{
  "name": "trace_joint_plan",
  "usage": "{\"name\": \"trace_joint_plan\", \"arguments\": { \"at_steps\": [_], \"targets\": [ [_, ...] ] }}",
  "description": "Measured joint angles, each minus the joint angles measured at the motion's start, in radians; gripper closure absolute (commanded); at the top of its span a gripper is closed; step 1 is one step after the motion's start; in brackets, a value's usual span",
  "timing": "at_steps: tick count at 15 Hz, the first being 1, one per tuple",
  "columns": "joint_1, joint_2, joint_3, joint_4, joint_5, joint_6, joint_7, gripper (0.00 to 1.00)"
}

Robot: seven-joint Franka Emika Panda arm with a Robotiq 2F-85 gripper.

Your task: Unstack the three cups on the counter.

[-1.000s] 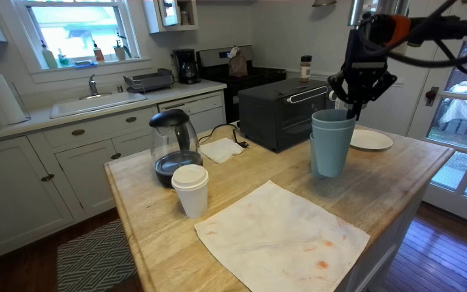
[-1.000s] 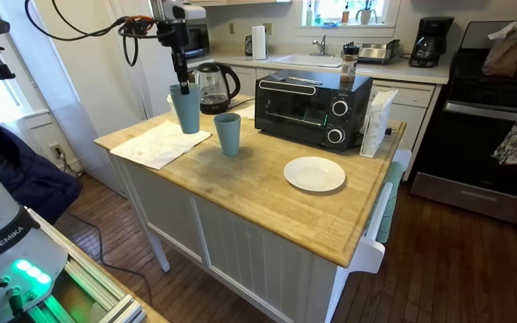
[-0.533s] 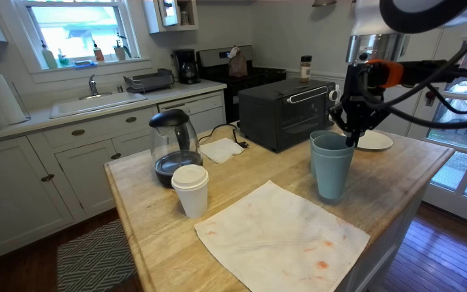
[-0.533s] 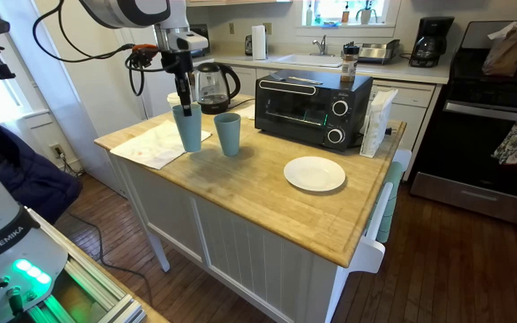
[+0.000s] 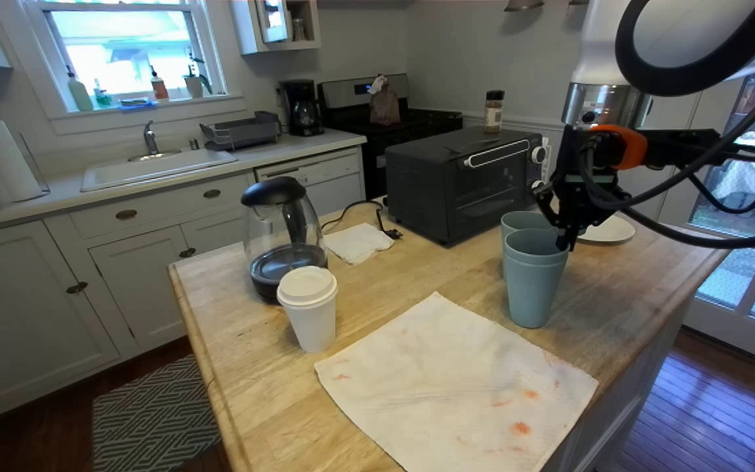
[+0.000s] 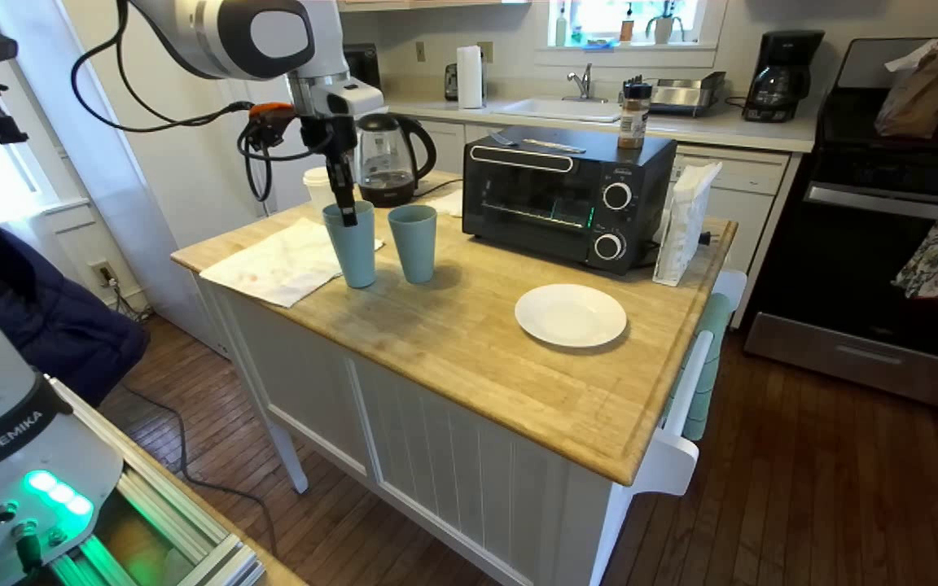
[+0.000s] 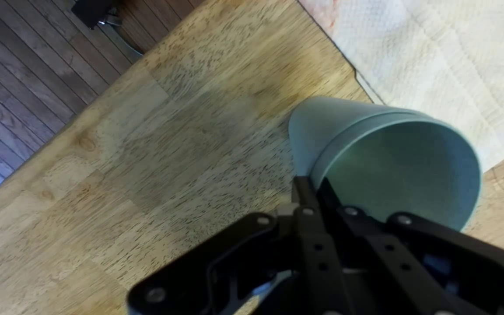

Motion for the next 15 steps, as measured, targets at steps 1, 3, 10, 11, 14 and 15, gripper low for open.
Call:
{"name": "trace_joint_plan", "arguments": {
  "at_steps": [1, 3, 10, 11, 14, 15],
  "targets": [
    [0.0, 0.002, -0.002, -0.001, 0.0, 0.009, 0.0, 0.99],
    [0.0, 0.002, -0.004, -0.004, 0.0, 0.02, -0.003, 0.85],
    [0.0, -0.003, -0.013, -0.009, 0.004, 0.037, -0.005, 0.99],
    [0.0, -0.007, -0.017, -0.009, 0.004, 0.037, -0.006, 0.99],
    [0.0, -0.026, -0.026, -0.008, 0.024, 0.036, -0.024, 0.96],
    [0.0, -0.033, -0.028, -0.008, 0.03, 0.035, -0.032, 0.77]
  ]
}}
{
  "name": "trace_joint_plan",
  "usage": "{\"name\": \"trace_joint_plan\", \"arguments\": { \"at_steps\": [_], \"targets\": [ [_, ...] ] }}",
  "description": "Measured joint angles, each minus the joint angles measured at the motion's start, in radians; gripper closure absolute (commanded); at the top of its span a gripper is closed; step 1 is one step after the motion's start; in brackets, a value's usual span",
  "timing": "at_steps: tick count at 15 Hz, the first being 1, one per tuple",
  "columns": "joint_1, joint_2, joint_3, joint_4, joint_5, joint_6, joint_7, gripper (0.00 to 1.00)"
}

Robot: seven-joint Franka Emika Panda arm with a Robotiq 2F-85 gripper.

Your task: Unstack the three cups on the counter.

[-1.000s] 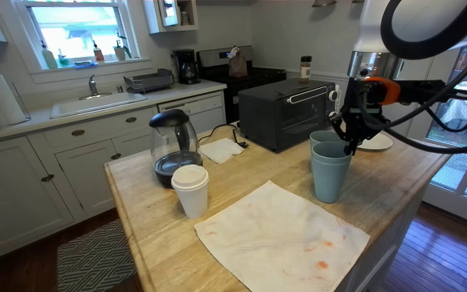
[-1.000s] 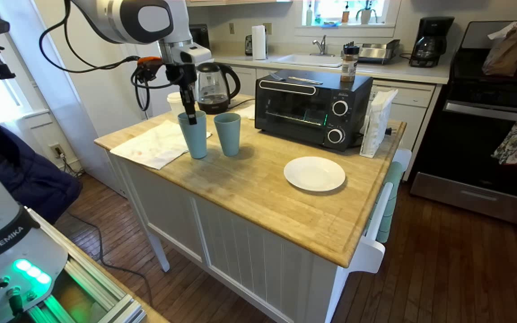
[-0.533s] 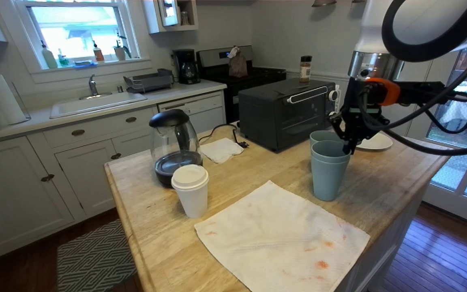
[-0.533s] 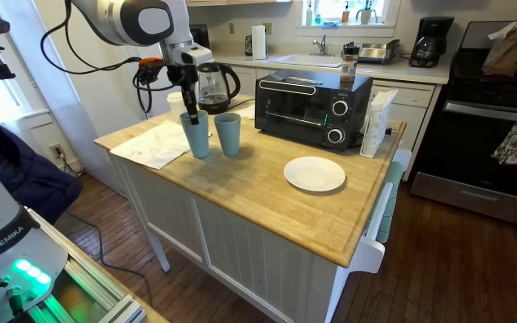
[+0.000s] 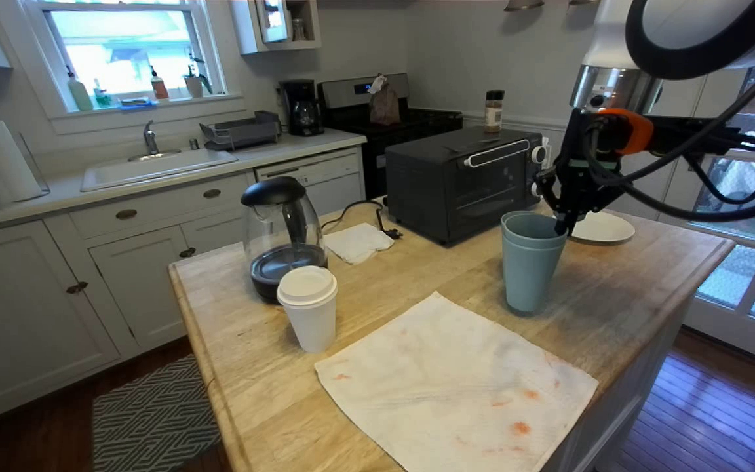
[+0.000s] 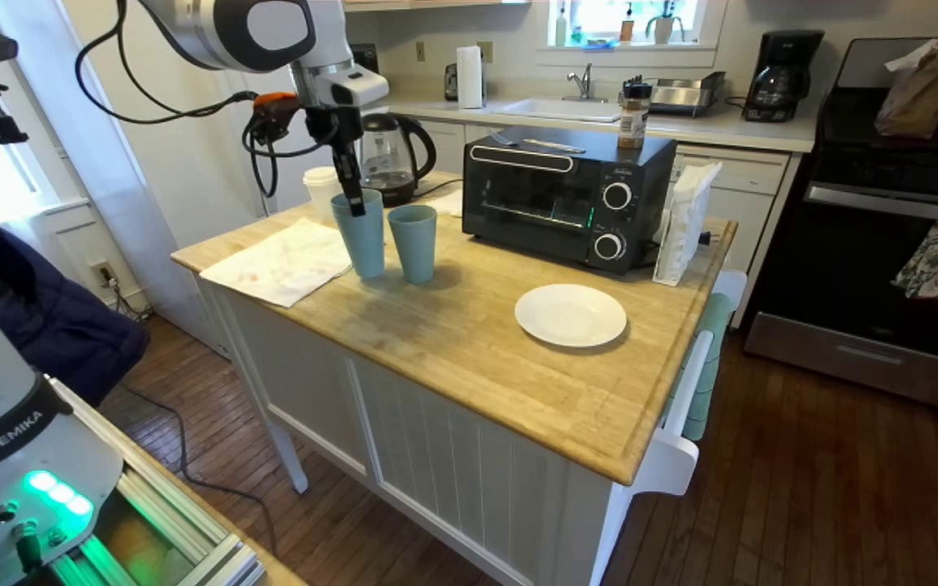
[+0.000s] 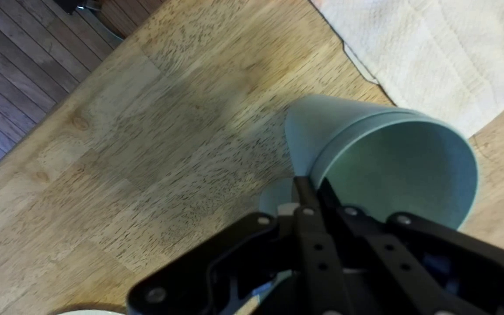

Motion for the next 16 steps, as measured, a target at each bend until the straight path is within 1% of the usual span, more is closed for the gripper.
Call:
{"name": "trace_joint_plan", "arguments": {
  "at_steps": [1, 2, 4, 6, 7, 8, 10, 16],
  "targets": [
    [0.0, -0.007, -0.001, 0.0, 0.001, -0.004, -0.004, 0.97],
    [0.0, -0.012, -0.001, 0.001, 0.001, -0.008, -0.006, 0.95],
    [0.0, -0.016, -0.001, 0.001, 0.001, -0.011, -0.012, 1.0],
    [0.001, -0.011, 0.0, 0.001, 0.001, -0.017, -0.014, 1.0],
    [0.002, -0.007, 0.001, 0.001, 0.001, -0.019, -0.015, 0.74],
    [0.002, -0.003, 0.002, 0.001, 0.001, -0.02, -0.015, 0.72],
    [0.003, 0.001, 0.003, 0.001, 0.001, -0.021, -0.015, 0.6],
    [0.0, 0.002, 0.0, 0.007, 0.0, -0.026, -0.015, 0.18]
  ]
}}
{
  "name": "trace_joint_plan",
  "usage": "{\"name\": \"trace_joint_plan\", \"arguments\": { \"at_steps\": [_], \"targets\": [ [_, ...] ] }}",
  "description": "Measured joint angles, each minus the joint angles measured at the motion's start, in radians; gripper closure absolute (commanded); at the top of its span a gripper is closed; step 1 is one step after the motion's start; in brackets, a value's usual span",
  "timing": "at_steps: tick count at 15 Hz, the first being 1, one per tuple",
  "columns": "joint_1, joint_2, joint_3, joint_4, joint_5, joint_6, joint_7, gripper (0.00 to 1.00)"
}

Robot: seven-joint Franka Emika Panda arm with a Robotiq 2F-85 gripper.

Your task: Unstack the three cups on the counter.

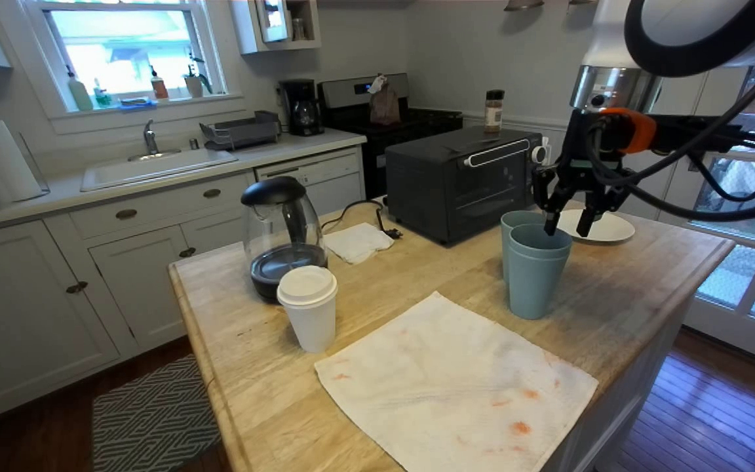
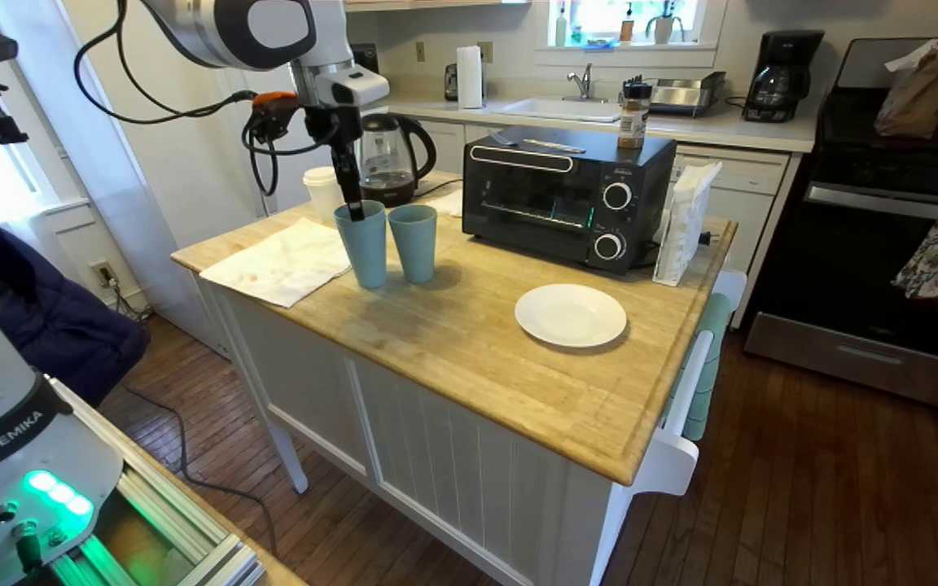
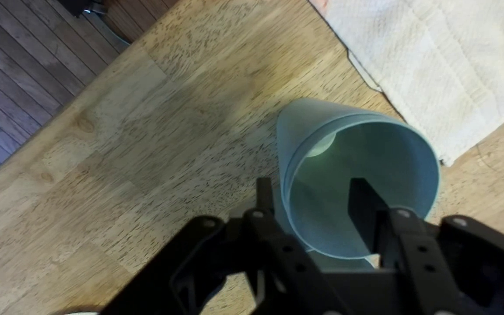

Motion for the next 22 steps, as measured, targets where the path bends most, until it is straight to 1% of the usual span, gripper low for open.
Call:
{"name": "trace_joint_plan", "arguments": {
  "at_steps": [2, 3, 4, 6, 7, 8, 12, 14, 17, 22],
  "targets": [
    [0.0, 0.002, 0.0, 0.0, 0.0, -0.011, 0.0, 0.05],
    [0.0, 0.005, 0.0, 0.001, 0.0, -0.015, 0.0, 0.01],
    [0.0, 0.009, 0.0, 0.001, 0.0, -0.017, 0.0, 0.01],
    [0.0, 0.02, 0.0, 0.002, 0.0, -0.018, 0.0, 0.29],
    [0.0, 0.024, 0.0, 0.003, 0.0, -0.018, 0.0, 0.3],
    [0.0, 0.028, 0.0, 0.006, 0.0, -0.018, 0.0, 0.36],
    [0.0, 0.036, -0.001, 0.009, 0.0, -0.018, 0.0, 0.66],
    [0.0, 0.036, -0.001, 0.009, 0.0, -0.018, 0.0, 0.79],
    [0.0, 0.036, -0.002, 0.011, 0.0, -0.018, 0.0, 1.0],
    [0.0, 0.034, -0.003, 0.022, 0.0, -0.018, -0.005, 0.99]
  ]
}}
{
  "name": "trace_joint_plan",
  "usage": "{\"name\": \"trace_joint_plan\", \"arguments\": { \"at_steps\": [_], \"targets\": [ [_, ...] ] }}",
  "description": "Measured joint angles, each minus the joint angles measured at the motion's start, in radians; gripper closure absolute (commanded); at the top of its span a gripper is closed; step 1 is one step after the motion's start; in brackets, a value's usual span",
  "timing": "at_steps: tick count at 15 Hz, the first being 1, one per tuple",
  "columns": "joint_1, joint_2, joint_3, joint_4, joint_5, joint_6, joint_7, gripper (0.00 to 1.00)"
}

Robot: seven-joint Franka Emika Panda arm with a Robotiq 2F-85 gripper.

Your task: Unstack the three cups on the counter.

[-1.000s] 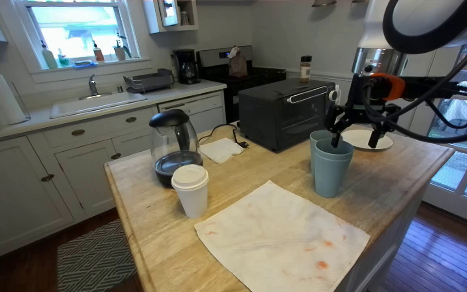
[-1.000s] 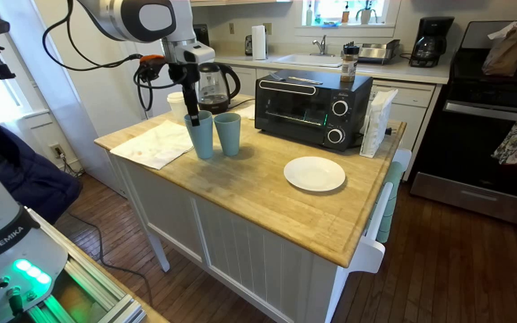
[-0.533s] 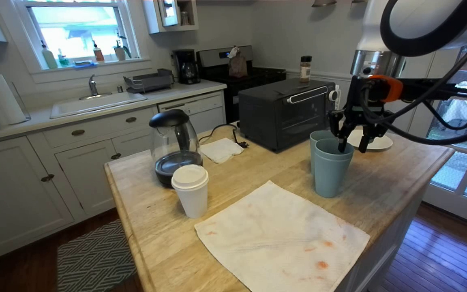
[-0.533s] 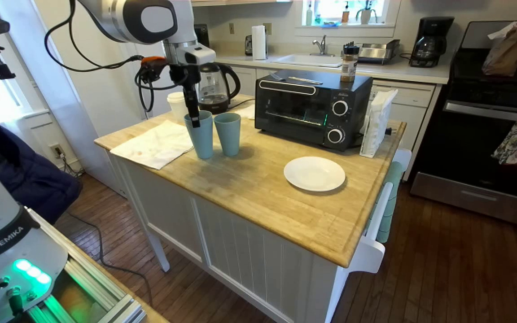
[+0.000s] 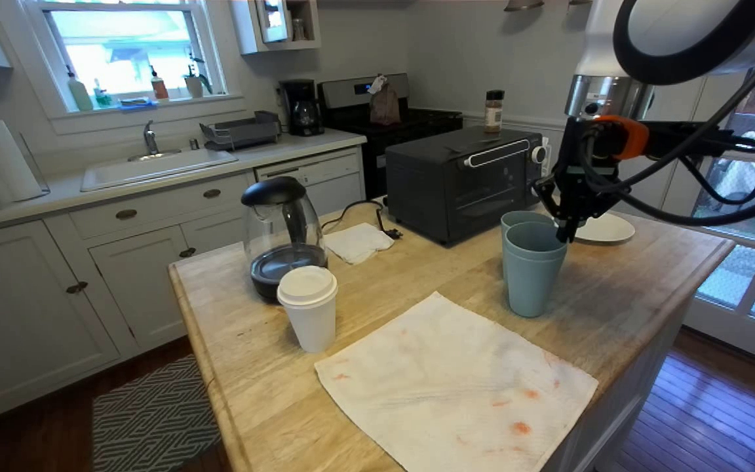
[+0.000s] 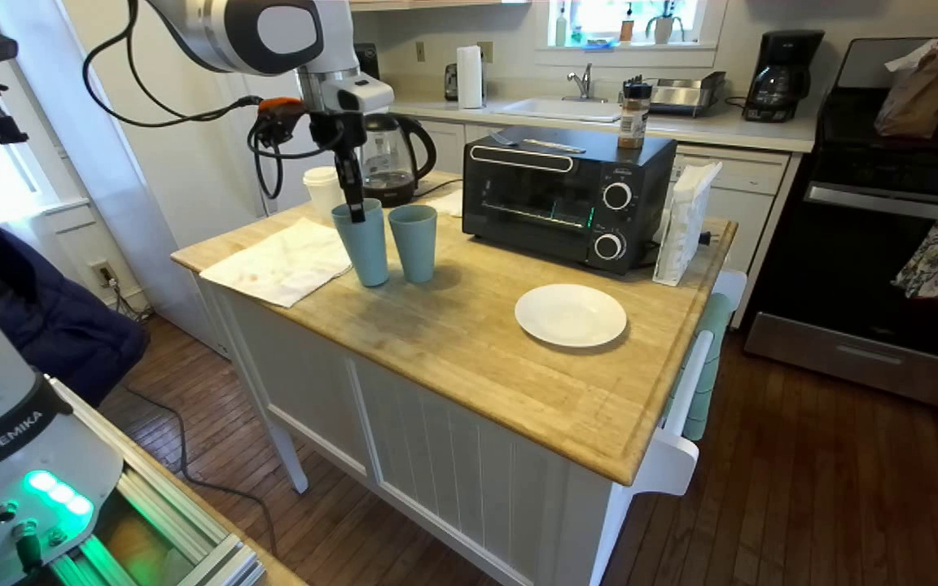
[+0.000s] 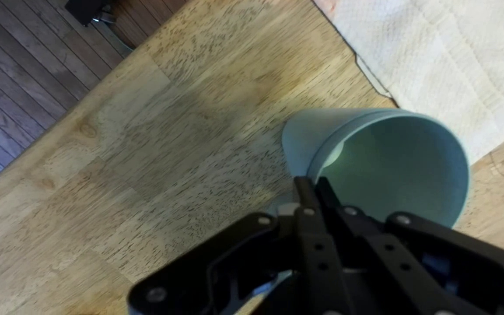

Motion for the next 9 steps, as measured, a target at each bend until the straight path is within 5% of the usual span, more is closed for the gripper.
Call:
{"name": "trace_joint_plan", "arguments": {
  "at_steps": [9],
  "targets": [
    [0.0, -0.019, -0.002, 0.027, 0.079, -0.027, -0.064, 0.99]
  ]
}}
